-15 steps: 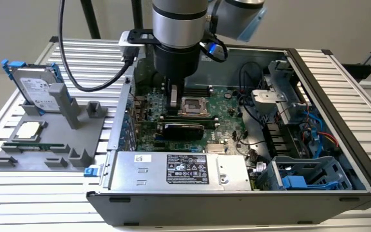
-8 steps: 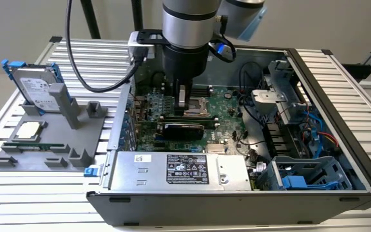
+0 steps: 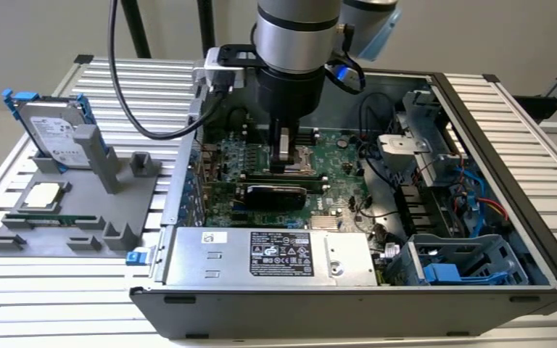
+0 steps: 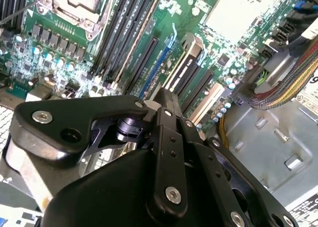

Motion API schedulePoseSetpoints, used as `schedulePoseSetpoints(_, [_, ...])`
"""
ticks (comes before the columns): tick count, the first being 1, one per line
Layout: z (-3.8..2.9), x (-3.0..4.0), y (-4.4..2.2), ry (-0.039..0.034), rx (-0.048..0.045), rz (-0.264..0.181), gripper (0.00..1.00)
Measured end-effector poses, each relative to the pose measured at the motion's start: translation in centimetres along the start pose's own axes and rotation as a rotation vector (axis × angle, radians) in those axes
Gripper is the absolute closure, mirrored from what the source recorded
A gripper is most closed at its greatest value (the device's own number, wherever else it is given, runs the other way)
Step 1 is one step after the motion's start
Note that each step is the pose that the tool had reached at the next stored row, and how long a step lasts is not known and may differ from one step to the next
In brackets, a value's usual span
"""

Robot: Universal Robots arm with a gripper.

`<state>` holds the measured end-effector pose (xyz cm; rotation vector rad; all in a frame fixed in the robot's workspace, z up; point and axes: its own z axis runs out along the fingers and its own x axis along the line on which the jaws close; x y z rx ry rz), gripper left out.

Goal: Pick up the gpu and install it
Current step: 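Press down on the gpu until it lock into place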

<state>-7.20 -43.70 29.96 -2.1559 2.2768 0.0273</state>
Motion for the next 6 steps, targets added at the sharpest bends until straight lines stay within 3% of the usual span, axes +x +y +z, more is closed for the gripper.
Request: schedulePoseSetpoints(6, [0.00,-0.03,-0.57,0.0000,0.0000,0.000,1.00])
